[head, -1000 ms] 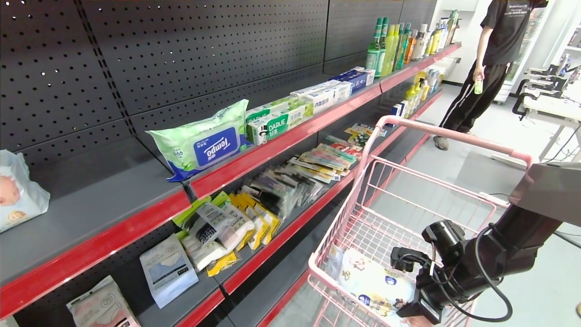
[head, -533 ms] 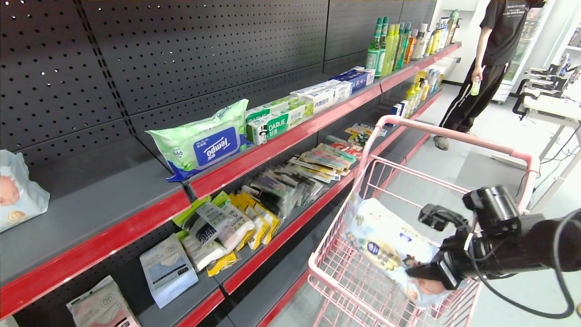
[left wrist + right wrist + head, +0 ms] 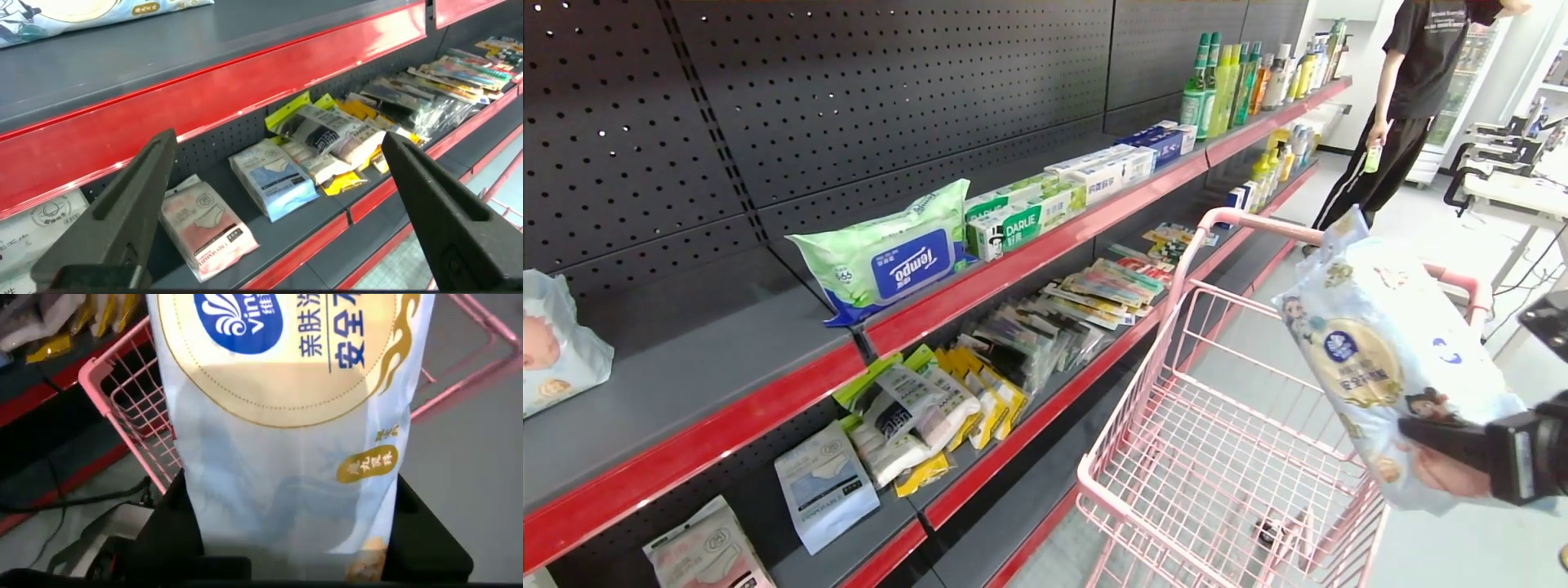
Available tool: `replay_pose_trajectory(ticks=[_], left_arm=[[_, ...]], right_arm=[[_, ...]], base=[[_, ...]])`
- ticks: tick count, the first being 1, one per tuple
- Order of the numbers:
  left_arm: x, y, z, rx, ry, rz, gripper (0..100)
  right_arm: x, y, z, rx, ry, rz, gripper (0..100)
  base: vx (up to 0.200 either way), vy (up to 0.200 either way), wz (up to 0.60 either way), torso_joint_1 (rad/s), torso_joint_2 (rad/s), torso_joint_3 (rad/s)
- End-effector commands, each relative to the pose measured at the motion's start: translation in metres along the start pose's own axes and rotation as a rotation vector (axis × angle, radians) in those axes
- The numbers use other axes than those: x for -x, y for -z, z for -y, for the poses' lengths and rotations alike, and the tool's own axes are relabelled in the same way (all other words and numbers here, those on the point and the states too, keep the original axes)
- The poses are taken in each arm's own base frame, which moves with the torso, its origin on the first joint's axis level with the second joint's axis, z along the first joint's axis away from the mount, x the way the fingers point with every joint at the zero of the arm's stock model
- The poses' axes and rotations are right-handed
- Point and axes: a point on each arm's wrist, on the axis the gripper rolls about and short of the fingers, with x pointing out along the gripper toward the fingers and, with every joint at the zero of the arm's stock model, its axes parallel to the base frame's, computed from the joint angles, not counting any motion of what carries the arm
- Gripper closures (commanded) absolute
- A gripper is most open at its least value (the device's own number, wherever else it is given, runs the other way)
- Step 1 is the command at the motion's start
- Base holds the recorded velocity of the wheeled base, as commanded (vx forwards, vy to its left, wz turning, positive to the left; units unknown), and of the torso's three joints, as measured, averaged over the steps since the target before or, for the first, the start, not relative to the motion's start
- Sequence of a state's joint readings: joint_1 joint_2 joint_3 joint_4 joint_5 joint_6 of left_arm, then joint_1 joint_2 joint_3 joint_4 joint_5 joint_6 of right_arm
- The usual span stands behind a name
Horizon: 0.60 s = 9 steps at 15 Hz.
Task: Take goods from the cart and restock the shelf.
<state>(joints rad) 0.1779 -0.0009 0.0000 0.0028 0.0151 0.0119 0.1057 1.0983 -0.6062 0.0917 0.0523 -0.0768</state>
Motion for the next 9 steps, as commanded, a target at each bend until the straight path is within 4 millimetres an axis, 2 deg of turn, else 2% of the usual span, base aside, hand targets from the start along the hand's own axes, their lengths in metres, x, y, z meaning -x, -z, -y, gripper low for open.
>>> replay_pose_trajectory(ticks=[1, 5, 9], left_arm=[[0.000, 0.000, 0.000, 0.000, 0.000, -0.001, 0], [0.000, 0.000, 0.000, 0.000, 0.000, -0.001, 0], [0.000, 0.000, 0.000, 0.000, 0.000, -0.001, 0]], right_arm=[[0.059, 0.017, -0.002, 0.020, 0.090, 0.149, 100], [0.074, 0.021, -0.001, 0.043, 0.139, 0.193, 100], [0.075, 0.024, -0.001, 0.057, 0.148, 0.193, 100]], base=[[0.000, 0.000, 0.00, 0.000, 0.00, 0.000], [0.000, 0.000, 0.00, 0.015, -0.03, -0.021], [0.000, 0.000, 0.00, 0.196, -0.47, -0.282]])
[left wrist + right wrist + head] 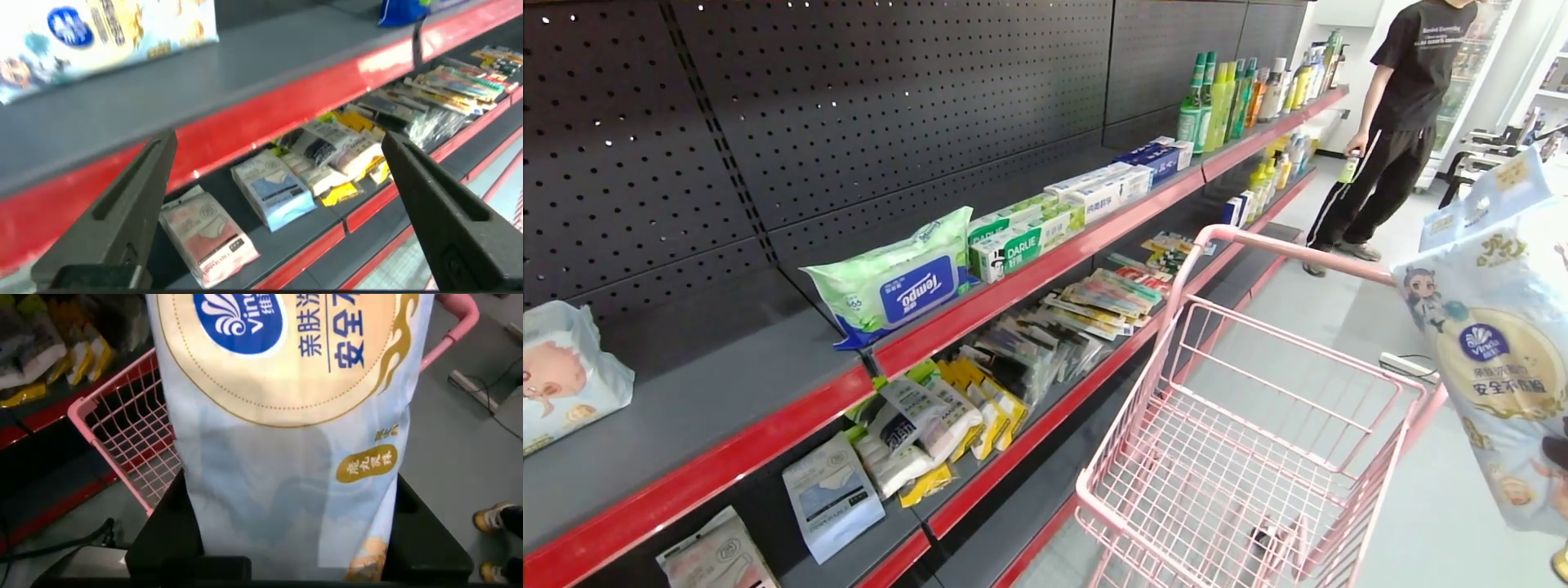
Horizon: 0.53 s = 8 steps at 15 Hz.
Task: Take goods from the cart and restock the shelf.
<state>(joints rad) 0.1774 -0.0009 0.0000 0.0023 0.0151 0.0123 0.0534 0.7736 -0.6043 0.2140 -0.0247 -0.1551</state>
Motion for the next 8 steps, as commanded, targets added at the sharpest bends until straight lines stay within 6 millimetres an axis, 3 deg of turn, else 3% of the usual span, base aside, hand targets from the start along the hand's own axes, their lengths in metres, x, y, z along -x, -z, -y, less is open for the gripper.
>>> replay_pose_trajectory(ticks=[1, 8], left_arm=[[-0.0001, 0.0001, 0.0000, 0.000, -0.001, -0.002, 0], [-0.0001, 0.0001, 0.0000, 0.000, -0.001, -0.002, 0]], right_arm=[[0.0017, 0.0013, -0.0001, 0.001, 0.002, 0.006, 100], [-0.0011, 0.0026, -0.0006, 0.015, -0.006, -0.008, 100]], base=[[0.000, 0.000, 0.00, 0.242, -0.58, -0.344], [0.000, 0.000, 0.00, 0.186, -0.43, -0.243]])
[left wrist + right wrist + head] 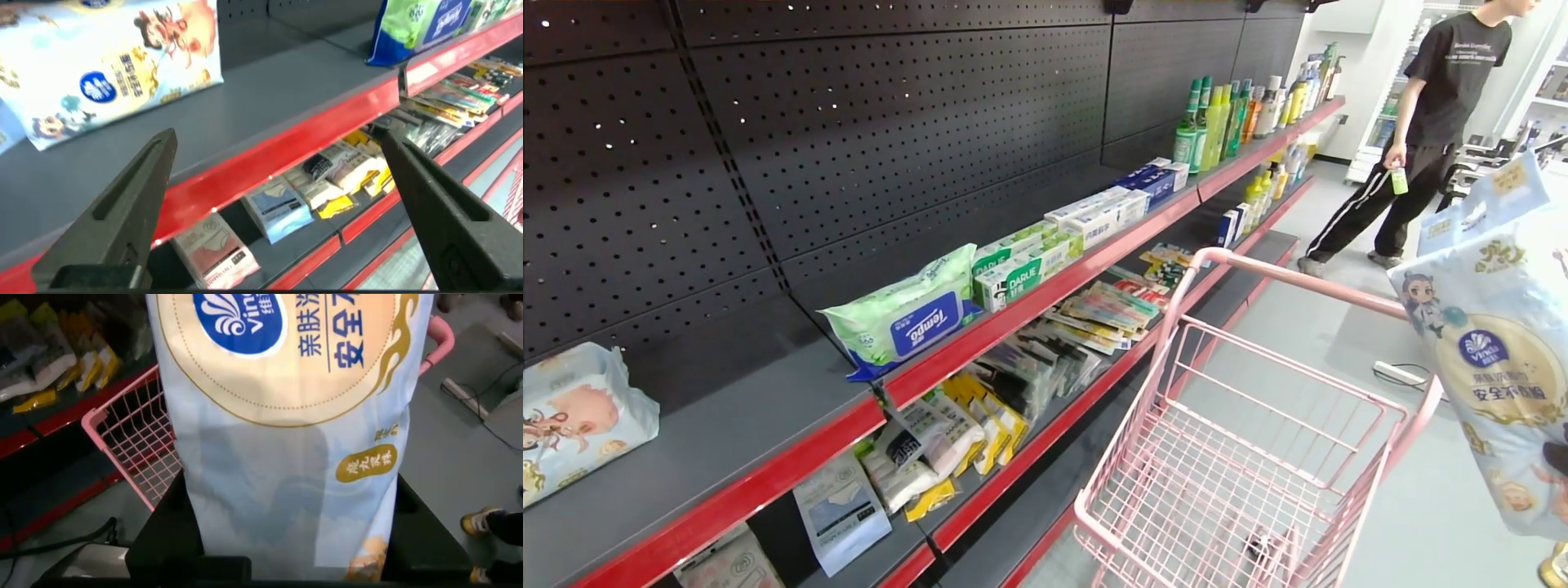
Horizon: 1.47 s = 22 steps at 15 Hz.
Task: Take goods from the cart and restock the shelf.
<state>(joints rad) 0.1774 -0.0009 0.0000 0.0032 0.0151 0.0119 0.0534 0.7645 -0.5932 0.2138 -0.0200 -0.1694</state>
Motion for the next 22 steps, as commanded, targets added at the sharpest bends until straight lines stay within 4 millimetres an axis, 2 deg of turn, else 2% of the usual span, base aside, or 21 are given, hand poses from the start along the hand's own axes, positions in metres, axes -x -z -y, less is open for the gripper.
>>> replay_pose_trajectory(ticks=[1, 13, 22], left_arm=[[-0.0001, 0.0000, 0.0000, 0.000, -0.001, -0.001, 0], [-0.0001, 0.0000, 0.0000, 0.000, -0.001, -0.001, 0], [-0.0001, 0.0000, 0.0000, 0.000, -0.001, -0.001, 0]], right_arm=[[-0.0019, -0.0004, 0.0000, 0.001, -0.002, -0.007, 100], [-0.0060, 0.0088, -0.0019, 0.018, -0.012, -0.043, 100], [-0.0077, 0.0085, -0.0014, 0.052, -0.004, -0.049, 100]], base=[[0.000, 0.000, 0.00, 0.168, -0.38, -0.207], [0.000, 0.000, 0.00, 0.159, -0.35, -0.190], [0.000, 0.000, 0.00, 0.082, -0.17, -0.091]])
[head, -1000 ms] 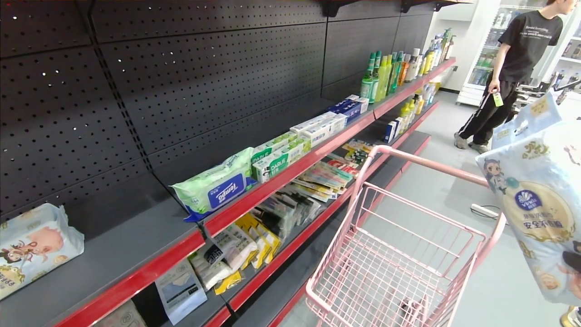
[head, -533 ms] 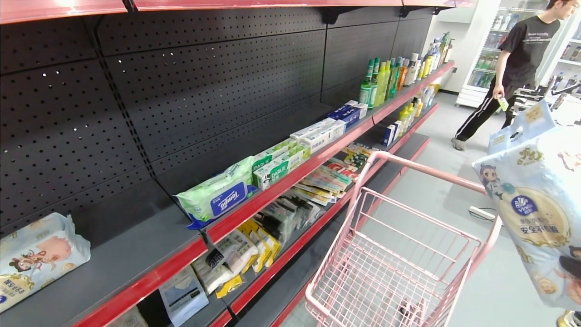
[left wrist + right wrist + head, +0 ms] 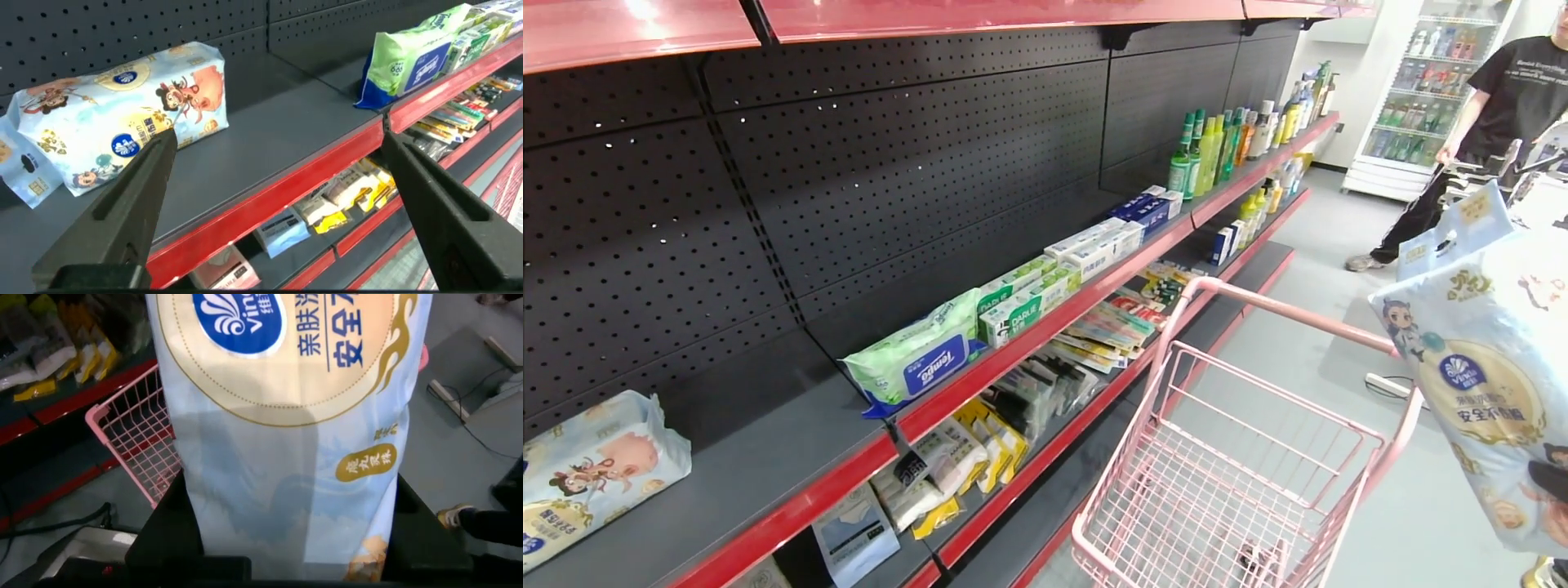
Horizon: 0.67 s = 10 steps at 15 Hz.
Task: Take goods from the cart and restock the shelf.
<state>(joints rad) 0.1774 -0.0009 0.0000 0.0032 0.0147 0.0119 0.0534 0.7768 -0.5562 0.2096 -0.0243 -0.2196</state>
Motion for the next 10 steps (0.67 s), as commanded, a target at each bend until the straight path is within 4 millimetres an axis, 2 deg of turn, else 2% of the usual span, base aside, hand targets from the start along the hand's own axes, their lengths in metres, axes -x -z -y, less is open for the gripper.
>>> replay_pose_trajectory(ticks=[1, 10], left_arm=[[-0.0001, 0.0000, 0.0000, 0.000, -0.001, -0.001, 0], [-0.0001, 0.0000, 0.0000, 0.000, -0.001, -0.001, 0]], right_arm=[[-0.0013, -0.0017, 0.0005, 0.000, 0.001, -0.001, 100], [0.0047, -0.0031, 0.0010, 0.001, 0.012, 0.033, 100]], base=[[0.000, 0.000, 0.00, 0.000, 0.00, 0.000], [0.000, 0.000, 0.60, 0.006, 0.00, 0.002]])
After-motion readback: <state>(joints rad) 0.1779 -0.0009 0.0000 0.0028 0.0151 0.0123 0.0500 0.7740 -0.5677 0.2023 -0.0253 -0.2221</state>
